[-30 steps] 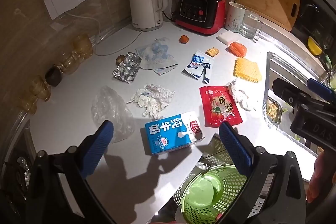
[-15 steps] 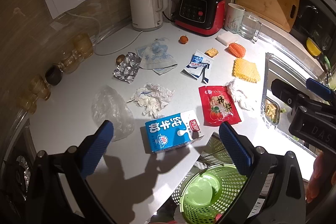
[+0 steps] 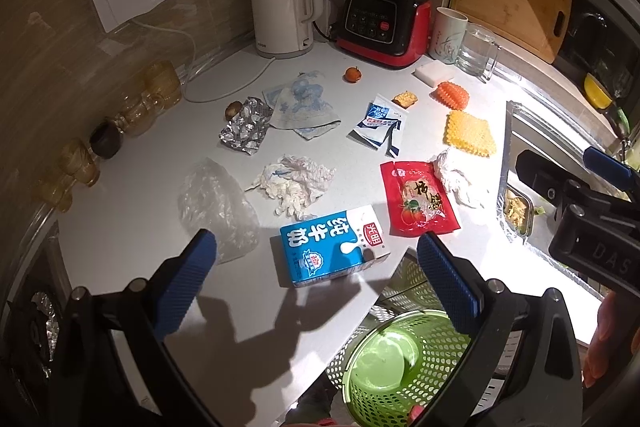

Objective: Collect trash

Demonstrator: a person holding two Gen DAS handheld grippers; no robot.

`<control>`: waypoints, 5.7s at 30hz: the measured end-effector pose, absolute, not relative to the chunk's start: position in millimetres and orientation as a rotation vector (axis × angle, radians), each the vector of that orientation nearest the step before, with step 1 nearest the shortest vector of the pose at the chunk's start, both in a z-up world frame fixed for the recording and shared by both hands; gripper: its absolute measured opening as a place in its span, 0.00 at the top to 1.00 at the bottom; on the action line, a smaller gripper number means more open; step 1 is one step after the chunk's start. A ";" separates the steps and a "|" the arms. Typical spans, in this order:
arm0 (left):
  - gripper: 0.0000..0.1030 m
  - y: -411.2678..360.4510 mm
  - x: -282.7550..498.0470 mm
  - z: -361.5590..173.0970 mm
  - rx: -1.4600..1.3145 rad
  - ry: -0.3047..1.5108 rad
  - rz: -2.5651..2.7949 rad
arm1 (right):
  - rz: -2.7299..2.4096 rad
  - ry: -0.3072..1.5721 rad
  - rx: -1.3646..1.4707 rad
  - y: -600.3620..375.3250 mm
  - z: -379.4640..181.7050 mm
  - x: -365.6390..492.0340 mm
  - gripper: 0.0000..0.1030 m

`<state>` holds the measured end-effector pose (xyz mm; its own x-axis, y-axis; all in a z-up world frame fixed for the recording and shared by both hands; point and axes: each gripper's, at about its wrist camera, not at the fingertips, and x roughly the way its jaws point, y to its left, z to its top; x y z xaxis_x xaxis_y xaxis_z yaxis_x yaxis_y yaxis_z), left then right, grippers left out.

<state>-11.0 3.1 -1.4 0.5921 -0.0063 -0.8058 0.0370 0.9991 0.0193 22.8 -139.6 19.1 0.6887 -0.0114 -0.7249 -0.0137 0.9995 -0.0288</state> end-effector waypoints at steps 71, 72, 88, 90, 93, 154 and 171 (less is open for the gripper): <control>0.06 77.5 17.0 -50.0 0.017 0.912 0.051 | 0.007 0.878 0.007 -127.4 -19.1 22.7 0.02; 0.06 85.2 21.7 -56.2 0.015 0.912 0.056 | 0.014 0.887 0.010 -124.1 -25.1 23.8 0.02; 0.22 142.0 107.5 -147.4 -0.063 1.075 0.083 | -0.003 0.943 0.070 -79.3 -79.2 25.9 0.02; 0.48 141.7 108.6 -153.0 -0.076 1.098 0.072 | -0.008 0.956 0.104 -74.8 -82.7 26.6 0.02; 0.73 142.0 106.2 -155.8 -0.093 1.109 0.049 | -0.034 0.987 0.153 -64.8 -89.6 27.4 0.02; 0.49 -77.5 -106.1 -183.2 0.149 1.267 -0.635 | -0.410 1.047 0.431 -247.1 -147.9 -155.9 0.25; 0.20 -25.9 -107.1 -89.8 -0.035 1.068 -0.153 | 0.083 1.195 0.136 -219.2 -177.0 -134.1 0.10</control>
<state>-107.1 -25.9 -89.8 0.4722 -0.1423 -0.8699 0.1081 0.9888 -0.1031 -134.1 -219.2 -177.0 0.3649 0.1363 -0.9210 0.0070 0.9888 0.1491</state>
